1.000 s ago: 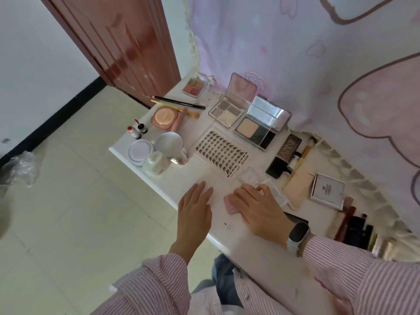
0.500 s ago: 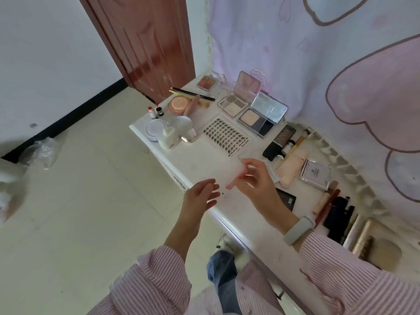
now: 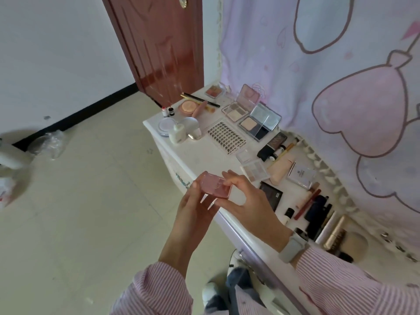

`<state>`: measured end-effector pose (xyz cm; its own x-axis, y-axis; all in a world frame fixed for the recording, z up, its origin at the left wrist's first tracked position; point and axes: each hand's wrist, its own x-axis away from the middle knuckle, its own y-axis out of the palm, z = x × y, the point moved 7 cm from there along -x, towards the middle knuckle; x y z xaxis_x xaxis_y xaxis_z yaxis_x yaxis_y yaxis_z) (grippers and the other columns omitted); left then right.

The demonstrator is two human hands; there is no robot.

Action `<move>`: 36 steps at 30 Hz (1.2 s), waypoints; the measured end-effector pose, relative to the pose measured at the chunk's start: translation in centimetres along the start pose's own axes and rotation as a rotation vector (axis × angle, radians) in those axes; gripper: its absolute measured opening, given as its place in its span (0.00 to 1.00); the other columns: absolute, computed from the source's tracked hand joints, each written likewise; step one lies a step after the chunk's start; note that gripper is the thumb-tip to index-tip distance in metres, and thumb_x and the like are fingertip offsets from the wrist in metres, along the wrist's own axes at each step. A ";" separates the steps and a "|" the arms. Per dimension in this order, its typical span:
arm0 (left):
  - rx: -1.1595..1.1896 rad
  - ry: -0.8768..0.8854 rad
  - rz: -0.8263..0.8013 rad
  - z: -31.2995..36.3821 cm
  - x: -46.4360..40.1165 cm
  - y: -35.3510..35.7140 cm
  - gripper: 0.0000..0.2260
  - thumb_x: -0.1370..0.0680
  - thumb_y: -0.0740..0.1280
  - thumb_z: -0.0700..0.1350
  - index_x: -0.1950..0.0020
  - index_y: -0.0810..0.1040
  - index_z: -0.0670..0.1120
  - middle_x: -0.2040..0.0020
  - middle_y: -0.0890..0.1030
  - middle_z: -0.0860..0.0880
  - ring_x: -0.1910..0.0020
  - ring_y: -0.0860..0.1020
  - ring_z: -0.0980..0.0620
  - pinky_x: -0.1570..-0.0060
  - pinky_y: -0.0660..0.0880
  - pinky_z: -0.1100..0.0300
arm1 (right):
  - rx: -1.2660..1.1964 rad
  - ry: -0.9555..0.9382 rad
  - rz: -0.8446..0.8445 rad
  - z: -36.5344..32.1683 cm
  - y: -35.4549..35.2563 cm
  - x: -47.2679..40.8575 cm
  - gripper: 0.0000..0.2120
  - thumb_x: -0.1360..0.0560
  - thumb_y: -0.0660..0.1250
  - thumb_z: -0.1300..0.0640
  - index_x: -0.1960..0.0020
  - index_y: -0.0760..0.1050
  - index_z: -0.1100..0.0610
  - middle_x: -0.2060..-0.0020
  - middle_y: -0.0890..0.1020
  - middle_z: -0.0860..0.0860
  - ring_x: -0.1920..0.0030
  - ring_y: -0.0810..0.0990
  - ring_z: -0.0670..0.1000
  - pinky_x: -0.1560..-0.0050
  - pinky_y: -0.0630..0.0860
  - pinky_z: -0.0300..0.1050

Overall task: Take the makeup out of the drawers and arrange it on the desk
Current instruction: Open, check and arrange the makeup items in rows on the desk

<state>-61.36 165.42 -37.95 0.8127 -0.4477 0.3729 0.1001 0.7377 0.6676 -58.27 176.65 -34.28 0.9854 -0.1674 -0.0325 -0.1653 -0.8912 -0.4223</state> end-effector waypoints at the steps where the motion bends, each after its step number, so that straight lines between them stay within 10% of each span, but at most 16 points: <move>1: 0.018 0.006 0.020 0.3 0.1 0.1 0.19 0.25 0.57 0.54 0.39 0.74 0.47 0.49 0.82 0.45 0.49 0.80 0.47 0.55 0.78 0.58 | 0.013 -0.042 -0.029 -0.5 0.1 0.0 0.14 0.31 0.72 0.54 0.48 0.72 0.49 0.40 0.73 0.41 0.32 0.65 0.39 0.34 0.63 0.34; 12: 0.000 0.029 0.174 1.3 1.2 1.8 0.17 0.21 0.56 0.52 0.40 0.75 0.43 0.56 0.81 0.45 0.58 0.82 0.50 0.55 0.80 0.59 | 0.549 -0.502 -0.225 -6.0 -1.9 -1.8 0.13 0.27 0.60 0.51 0.51 0.82 0.54 0.57 0.84 0.45 0.54 0.79 0.46 0.54 0.76 0.45; 22: 0.055 0.122 0.253 -0.8 1.1 5.0 0.21 0.25 0.61 0.53 0.35 0.72 0.43 0.52 0.79 0.41 0.54 0.81 0.48 0.53 0.80 0.56 | 0.542 -0.635 -0.397 -5.5 -4.7 -2.9 0.14 0.26 0.59 0.51 0.51 0.81 0.54 0.58 0.83 0.44 0.57 0.77 0.43 0.58 0.77 0.41; 30: -0.724 0.599 0.434 3.7 1.1 4.3 0.26 0.36 0.76 0.38 0.41 0.74 0.53 0.45 0.74 0.53 0.45 0.76 0.58 0.45 0.72 0.68 | -0.029 0.065 -0.435 -2.7 -5.1 -6.0 0.08 0.24 0.63 0.59 0.49 0.81 0.55 0.54 0.84 0.52 0.54 0.81 0.45 0.55 0.77 0.37; 36: -1.081 0.834 0.387 4.9 -0.3 5.4 0.32 0.38 0.78 0.37 0.37 0.72 0.49 0.47 0.69 0.59 0.45 0.69 0.71 0.45 0.64 0.77 | 0.058 0.084 -0.499 -3.9 -3.3 -7.7 0.10 0.24 0.64 0.57 0.51 0.82 0.58 0.58 0.85 0.53 0.56 0.82 0.46 0.52 0.77 0.38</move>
<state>-63.86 167.02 -31.31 0.9467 0.0128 -0.3220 -0.1292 0.9306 -0.3426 -65.45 179.20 -29.06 0.9364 0.2378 0.2581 0.3300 -0.8468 -0.4171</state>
